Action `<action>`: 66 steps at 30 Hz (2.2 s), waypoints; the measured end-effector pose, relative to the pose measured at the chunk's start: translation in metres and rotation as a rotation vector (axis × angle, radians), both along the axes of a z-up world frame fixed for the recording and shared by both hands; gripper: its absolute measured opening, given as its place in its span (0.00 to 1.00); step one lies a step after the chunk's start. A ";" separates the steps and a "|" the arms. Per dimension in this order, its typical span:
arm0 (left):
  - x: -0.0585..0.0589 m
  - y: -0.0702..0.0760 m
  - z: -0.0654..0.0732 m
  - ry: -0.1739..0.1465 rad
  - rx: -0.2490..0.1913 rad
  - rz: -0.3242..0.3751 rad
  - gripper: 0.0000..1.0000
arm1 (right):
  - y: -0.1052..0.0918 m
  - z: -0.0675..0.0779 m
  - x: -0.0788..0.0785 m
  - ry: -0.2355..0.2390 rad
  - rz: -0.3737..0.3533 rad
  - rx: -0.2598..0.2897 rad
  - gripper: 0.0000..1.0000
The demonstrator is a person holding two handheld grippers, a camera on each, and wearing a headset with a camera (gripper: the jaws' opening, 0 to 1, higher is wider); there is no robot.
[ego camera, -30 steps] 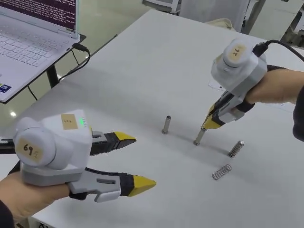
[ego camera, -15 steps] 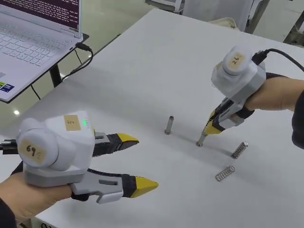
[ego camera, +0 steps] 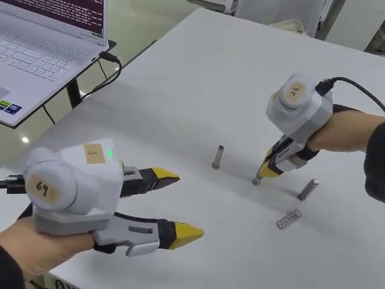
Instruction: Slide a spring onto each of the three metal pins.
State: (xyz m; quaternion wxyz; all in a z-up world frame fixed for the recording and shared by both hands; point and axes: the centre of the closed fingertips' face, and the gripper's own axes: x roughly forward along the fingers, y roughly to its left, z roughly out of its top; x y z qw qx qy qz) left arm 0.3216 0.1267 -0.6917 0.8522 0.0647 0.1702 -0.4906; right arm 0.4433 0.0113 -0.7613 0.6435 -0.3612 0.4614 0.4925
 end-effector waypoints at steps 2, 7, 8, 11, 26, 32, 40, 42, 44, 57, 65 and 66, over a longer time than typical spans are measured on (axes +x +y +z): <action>0.000 0.000 0.000 0.000 0.001 0.000 0.50 | -0.001 -0.002 0.000 0.000 0.003 -0.008 0.08; 0.001 0.000 -0.001 0.001 0.001 0.001 0.49 | -0.001 -0.006 0.001 -0.003 0.002 -0.012 0.08; 0.001 0.000 -0.001 0.000 0.002 0.001 0.49 | -0.001 -0.008 0.001 -0.005 0.002 -0.012 0.08; 0.001 0.000 -0.001 0.001 0.002 0.003 0.49 | -0.002 -0.011 0.001 -0.006 0.003 -0.015 0.08; 0.001 0.000 -0.002 0.002 0.005 0.001 0.49 | -0.005 -0.014 -0.001 -0.014 -0.001 -0.006 0.10; 0.002 -0.001 -0.002 0.002 0.006 0.001 0.49 | -0.009 -0.012 0.000 -0.020 -0.006 -0.003 0.15; 0.002 -0.001 -0.002 0.000 0.009 -0.004 0.49 | -0.015 -0.004 0.001 -0.035 -0.025 0.012 0.17; 0.001 -0.001 -0.002 0.001 0.012 -0.005 0.49 | -0.016 -0.001 0.001 -0.040 -0.031 0.019 0.17; 0.001 -0.002 -0.002 0.000 0.015 -0.008 0.49 | -0.018 0.002 0.001 -0.046 -0.038 0.025 0.18; -0.001 -0.007 0.003 -0.002 0.030 -0.037 0.48 | -0.025 0.026 -0.006 -0.093 -0.060 0.056 0.18; 0.001 -0.020 0.010 -0.014 0.038 -0.071 0.47 | -0.029 0.034 -0.019 -0.109 -0.069 0.075 0.18; 0.001 -0.022 0.011 -0.017 0.038 -0.076 0.47 | -0.029 0.035 -0.020 -0.110 -0.071 0.077 0.18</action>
